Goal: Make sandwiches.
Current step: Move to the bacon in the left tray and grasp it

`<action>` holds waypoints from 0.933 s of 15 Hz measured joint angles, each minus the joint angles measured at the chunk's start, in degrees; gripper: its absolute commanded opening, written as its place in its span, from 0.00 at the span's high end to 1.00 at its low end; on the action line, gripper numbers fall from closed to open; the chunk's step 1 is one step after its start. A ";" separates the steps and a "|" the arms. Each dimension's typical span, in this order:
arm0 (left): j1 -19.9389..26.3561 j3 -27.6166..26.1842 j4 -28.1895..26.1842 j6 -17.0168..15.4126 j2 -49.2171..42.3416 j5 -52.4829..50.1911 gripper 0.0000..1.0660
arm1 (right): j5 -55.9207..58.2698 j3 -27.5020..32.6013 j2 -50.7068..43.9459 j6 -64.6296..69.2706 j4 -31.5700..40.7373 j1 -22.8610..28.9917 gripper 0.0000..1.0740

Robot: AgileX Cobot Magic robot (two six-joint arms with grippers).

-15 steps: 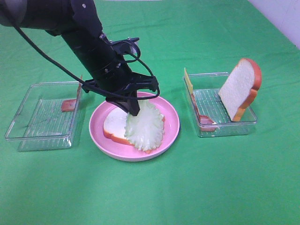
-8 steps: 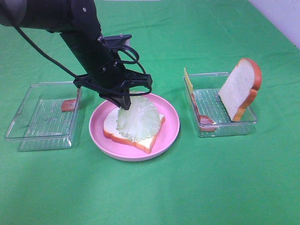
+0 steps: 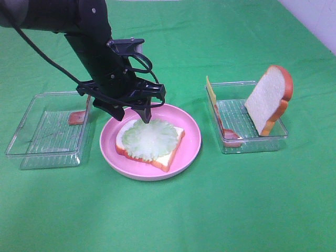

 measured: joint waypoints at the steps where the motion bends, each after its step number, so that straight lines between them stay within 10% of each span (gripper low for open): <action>1: 0.00 -2.29 1.20 -0.11 -0.92 2.81 0.43 | 0.00 0.00 0.00 0.00 0.00 0.00 0.26; 7: 0.29 -17.59 13.58 -6.82 -2.81 16.67 0.43 | 0.00 0.00 0.00 0.00 0.00 0.00 0.26; 14: 7.85 -18.56 17.13 -11.63 -0.57 21.66 0.43 | 0.00 0.00 0.00 0.00 0.06 0.00 0.26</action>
